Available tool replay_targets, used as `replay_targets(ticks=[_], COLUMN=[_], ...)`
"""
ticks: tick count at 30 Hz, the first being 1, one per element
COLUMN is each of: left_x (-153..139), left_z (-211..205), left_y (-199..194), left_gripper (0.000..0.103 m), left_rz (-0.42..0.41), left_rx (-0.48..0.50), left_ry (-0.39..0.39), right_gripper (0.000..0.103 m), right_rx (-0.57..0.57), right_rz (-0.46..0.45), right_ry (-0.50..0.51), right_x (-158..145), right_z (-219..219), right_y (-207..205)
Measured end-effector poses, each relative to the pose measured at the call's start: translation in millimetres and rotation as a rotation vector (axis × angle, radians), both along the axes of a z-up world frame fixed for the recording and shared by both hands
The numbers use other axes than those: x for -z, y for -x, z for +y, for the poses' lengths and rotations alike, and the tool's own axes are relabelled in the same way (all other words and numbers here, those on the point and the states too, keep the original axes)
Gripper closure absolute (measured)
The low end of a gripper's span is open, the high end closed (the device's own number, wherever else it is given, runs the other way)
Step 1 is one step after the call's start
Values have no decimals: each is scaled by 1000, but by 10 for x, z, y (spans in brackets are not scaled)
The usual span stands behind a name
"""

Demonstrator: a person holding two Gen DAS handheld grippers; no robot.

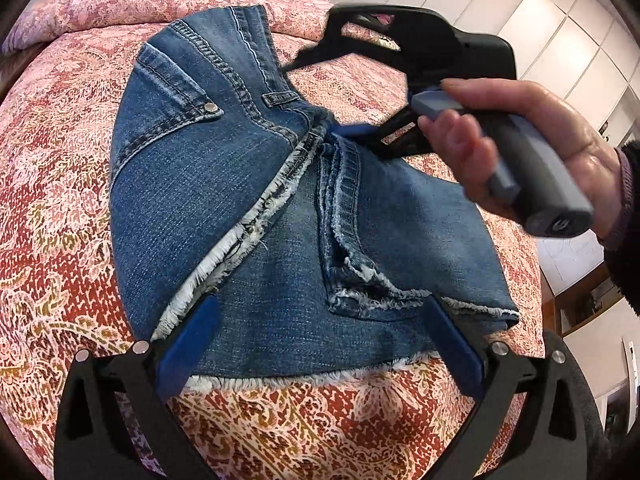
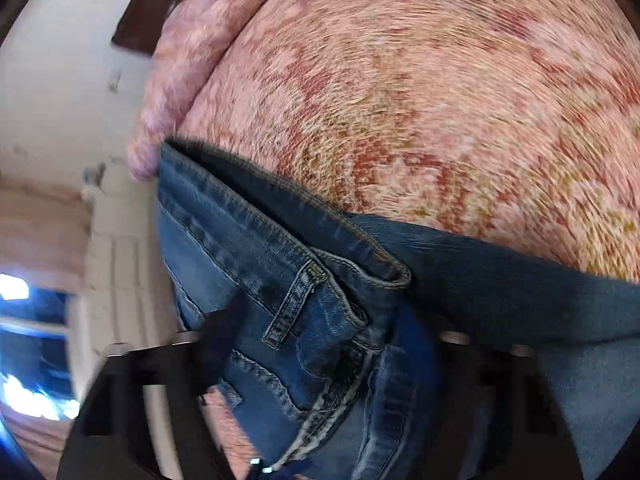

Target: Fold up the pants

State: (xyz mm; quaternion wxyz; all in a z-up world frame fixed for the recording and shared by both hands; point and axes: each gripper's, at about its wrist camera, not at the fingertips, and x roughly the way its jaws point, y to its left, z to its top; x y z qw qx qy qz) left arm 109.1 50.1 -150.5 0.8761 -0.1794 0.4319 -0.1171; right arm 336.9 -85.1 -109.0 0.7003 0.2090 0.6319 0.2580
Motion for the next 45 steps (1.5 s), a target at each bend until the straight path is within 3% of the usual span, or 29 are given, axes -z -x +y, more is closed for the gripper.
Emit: replay_targets(ticks=[1, 2, 3, 7, 11, 14, 17, 22, 27, 30, 34, 40, 42, 45], left_x=[5, 4, -14, -187, -723, -1063, -1166, -1008, -884, -807, -750, -649, -611, -417], left_z=[22, 32, 51, 163, 311, 417, 502, 671, 620, 511, 254, -220, -276, -278], left_y=[-21, -21, -42, -11, 275, 564, 748, 756, 432, 208, -111, -465, -512, -580], left_gripper=[2, 2, 2, 2, 2, 2, 2, 2, 2, 2, 2, 2, 2, 2], left_rz=[0, 1, 2, -9, -186, -322, -361, -311, -223, -196, -177, -137, -123, -44], left_rx=[-1, -4, -6, -22, -61, -92, -119, -145, -155, -147, -91, 66, 80, 87], left_ry=[5, 14, 24, 58, 33, -29, -114, -153, -161, -117, -21, -58, -88, -127], right_gripper=[71, 83, 86, 90, 94, 94, 94, 94, 94, 94, 94, 94, 94, 94], right_rx=[-23, -38, -34, -29, -41, -33, 20, 226, 452, 536, 545, 515, 519, 562], right_rz=[-29, -41, -45, -54, -96, -129, -148, -143, -13, 44, 17, -44, -40, 39], right_ry=[31, 30, 23, -157, -303, -374, -405, -413, -348, -362, -373, -388, -360, -339], right_x=[-21, -38, -80, -402, -834, -1125, -1203, -945, -119, 387, 354, -85, -43, 274], right_z=[61, 91, 103, 152, 198, -25, -458, -1538, -2282, -2395, -2336, -2249, -2274, -2326], right_y=[-20, -18, -26, 27, 76, 306, 582, 1140, 1663, 1894, 1915, 2083, 2185, 2250])
